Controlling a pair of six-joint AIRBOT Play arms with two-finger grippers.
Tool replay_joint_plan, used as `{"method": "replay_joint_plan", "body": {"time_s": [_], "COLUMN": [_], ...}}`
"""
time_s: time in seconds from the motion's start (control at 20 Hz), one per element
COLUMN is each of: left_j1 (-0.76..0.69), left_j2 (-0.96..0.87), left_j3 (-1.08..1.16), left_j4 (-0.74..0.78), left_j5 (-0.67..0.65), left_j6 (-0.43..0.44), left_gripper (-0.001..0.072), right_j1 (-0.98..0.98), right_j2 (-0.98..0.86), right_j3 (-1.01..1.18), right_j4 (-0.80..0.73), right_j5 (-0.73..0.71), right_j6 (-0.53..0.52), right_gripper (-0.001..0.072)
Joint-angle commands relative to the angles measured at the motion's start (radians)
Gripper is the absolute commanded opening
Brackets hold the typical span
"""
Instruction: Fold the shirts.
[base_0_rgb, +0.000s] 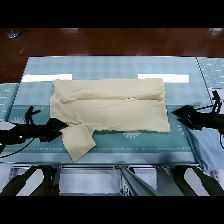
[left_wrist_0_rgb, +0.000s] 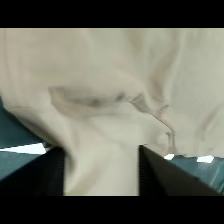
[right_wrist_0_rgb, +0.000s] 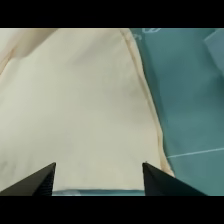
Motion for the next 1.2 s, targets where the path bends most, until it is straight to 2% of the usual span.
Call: {"method": "replay_joint_plan", "body": {"time_s": [0.0,0.05,0.1,0.2,0.3,0.7,0.75,0.8,0.85,0.9,1.05,1.15], "left_j1": [-0.066,-0.066,-0.066,-0.067,-0.067,-0.067,-0.067,-0.067,-0.066,-0.056,0.057,0.173], "left_j2": [0.003,0.003,0.003,0.003,0.003,0.003,0.003,0.003,0.003,0.003,0.029,0.083], "left_j3": [0.002,0.026,0.053,0.111,0.152,0.168,0.168,0.168,0.171,0.183,0.229,0.233], "left_j4": [-0.058,-0.057,-0.057,-0.058,-0.058,-0.057,-0.057,-0.058,-0.057,-0.057,-0.053,-0.084], "left_j5": [0.03,0.01,-0.003,-0.021,-0.024,-0.043,-0.043,-0.043,-0.046,-0.072,-0.219,-0.267], "left_j6": [0.054,0.071,0.076,0.093,0.093,0.093,0.093,0.093,0.093,0.093,0.154,0.152], "left_gripper": [0.0025,0.0024,0.0024,0.0024,0.0025,0.0025,0.0026,0.0025,0.0026,0.0026,0.0025,0.0025], "right_j1": [-0.039,-0.037,-0.031,0.009,0.085,0.251,0.274,0.294,0.306,0.308,0.252,0.2], "right_j2": [0.002,-0.004,-0.015,-0.045,-0.094,-0.351,-0.379,-0.399,-0.408,-0.405,-0.301,-0.175], "right_j3": [0.003,0.003,-0.003,-0.02,-0.022,0.098,0.115,0.126,0.134,0.145,0.15,0.15], "right_j4": [-0.155,-0.266,-0.318,-0.325,-0.324,-0.105,-0.094,-0.089,-0.088,-0.088,-0.167,-0.221], "right_j5": [-0.043,-0.007,0.048,0.114,0.102,-0.057,-0.056,-0.054,-0.04,0.003,0.119,0.157], "right_j6": [0.096,0.178,0.201,0.198,0.198,0.178,0.175,0.161,0.135,0.107,0.076,0.089], "right_gripper": [0.0618,0.0618,0.0618,0.0618,0.0618,0.0611,0.0553,0.0358,0.0062,0.0026,0.0026,0.0025]}}
